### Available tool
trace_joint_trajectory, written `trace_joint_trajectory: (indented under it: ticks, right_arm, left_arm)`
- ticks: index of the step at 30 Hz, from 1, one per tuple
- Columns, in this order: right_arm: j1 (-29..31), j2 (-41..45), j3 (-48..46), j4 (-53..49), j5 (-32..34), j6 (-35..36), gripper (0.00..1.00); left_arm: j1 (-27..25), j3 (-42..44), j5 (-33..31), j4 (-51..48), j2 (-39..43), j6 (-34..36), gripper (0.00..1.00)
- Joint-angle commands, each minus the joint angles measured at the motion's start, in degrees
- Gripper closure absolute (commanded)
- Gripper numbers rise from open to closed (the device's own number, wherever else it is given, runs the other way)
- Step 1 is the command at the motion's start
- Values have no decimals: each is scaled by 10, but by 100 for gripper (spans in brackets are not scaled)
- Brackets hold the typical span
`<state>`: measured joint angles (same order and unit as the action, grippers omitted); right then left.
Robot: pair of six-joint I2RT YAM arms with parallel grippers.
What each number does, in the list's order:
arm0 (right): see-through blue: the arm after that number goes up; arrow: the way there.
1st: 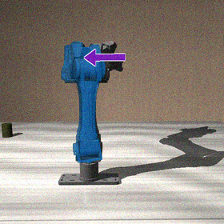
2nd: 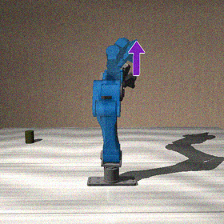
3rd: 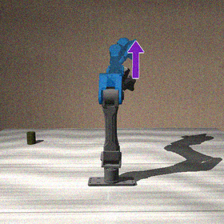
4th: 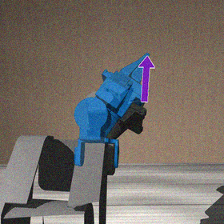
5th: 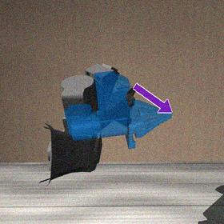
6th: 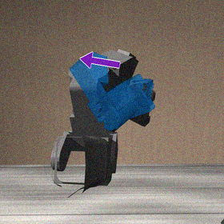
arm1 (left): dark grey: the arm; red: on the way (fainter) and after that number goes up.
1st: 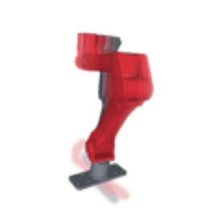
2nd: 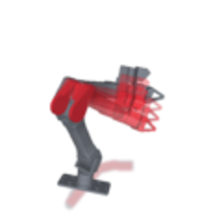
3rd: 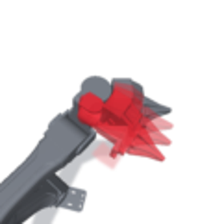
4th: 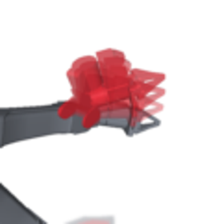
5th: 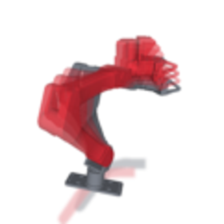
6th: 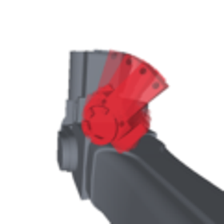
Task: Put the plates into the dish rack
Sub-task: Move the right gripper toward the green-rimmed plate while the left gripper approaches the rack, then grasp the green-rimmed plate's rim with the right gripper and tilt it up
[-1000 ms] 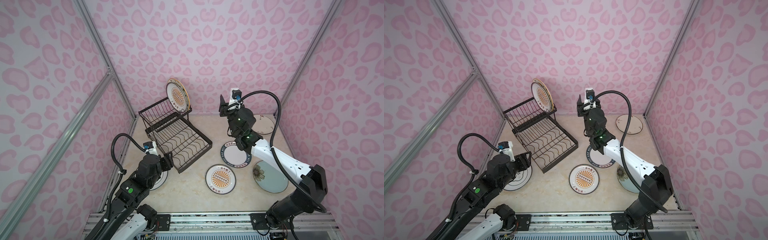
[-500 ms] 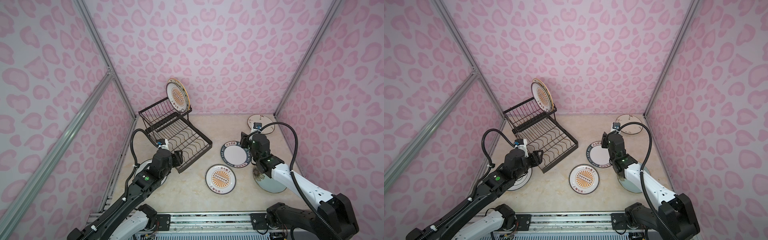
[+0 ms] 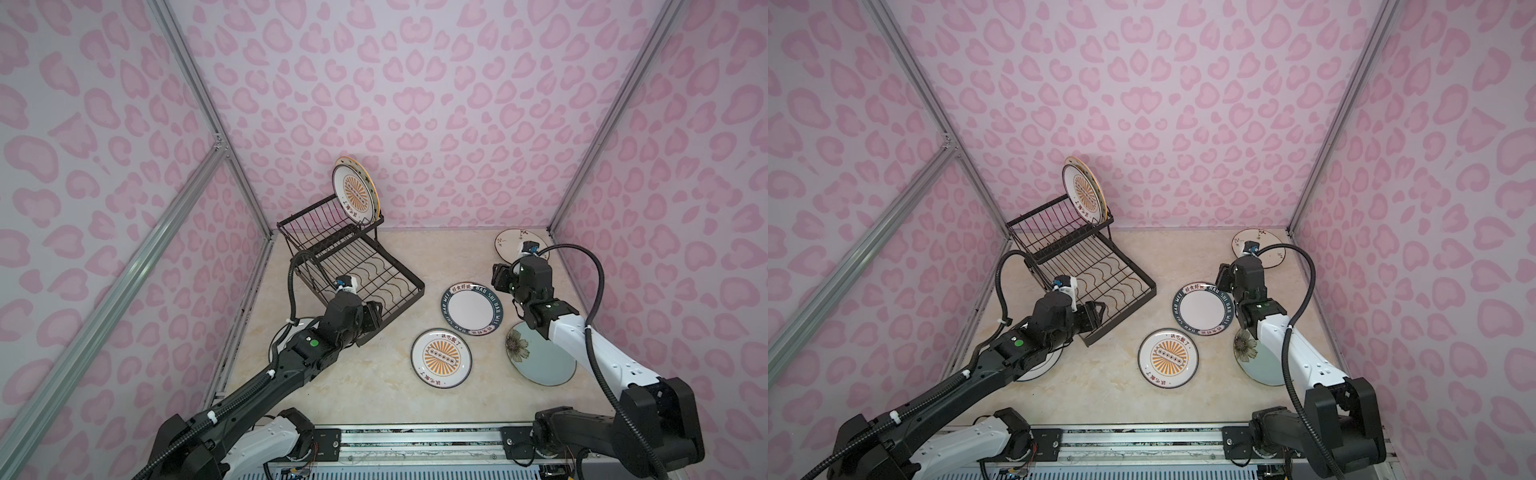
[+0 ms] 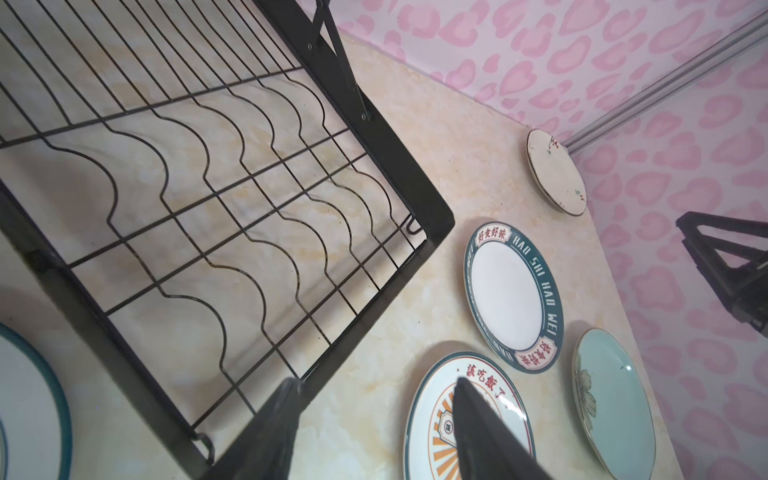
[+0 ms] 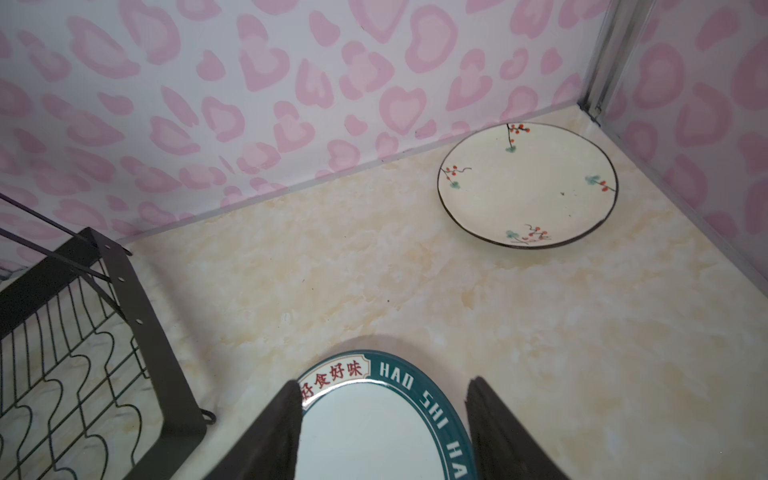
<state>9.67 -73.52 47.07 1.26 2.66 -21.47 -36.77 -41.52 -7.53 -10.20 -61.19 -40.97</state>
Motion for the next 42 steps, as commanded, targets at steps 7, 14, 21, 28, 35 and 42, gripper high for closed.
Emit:
trace_joint_trajectory:
  ticks: [7, 14, 21, 28, 35, 42]
  right_arm:
    - [-90, -45, 4, -72, -111, 28, 39]
    - [-127, -127, 42, -132, -189, 61, 41]
    - [-134, -202, 56, -116, -240, 46, 45]
    - [-134, -233, 62, -117, -247, 49, 48]
    - [-136, -255, 66, -118, -258, 50, 53]
    - [-136, -273, 69, -112, -274, 48, 61]
  left_arm:
    - [-10, -46, 59, 18, -98, -3, 41]
    - [-17, -90, 94, -2, -179, 2, 42]
    - [-27, -109, 109, 4, -207, -2, 43]
    - [-29, -112, 101, -6, -208, 4, 43]
    - [-29, -117, 99, -17, -213, 4, 44]
    - [-29, -115, 96, -21, -207, 5, 44]
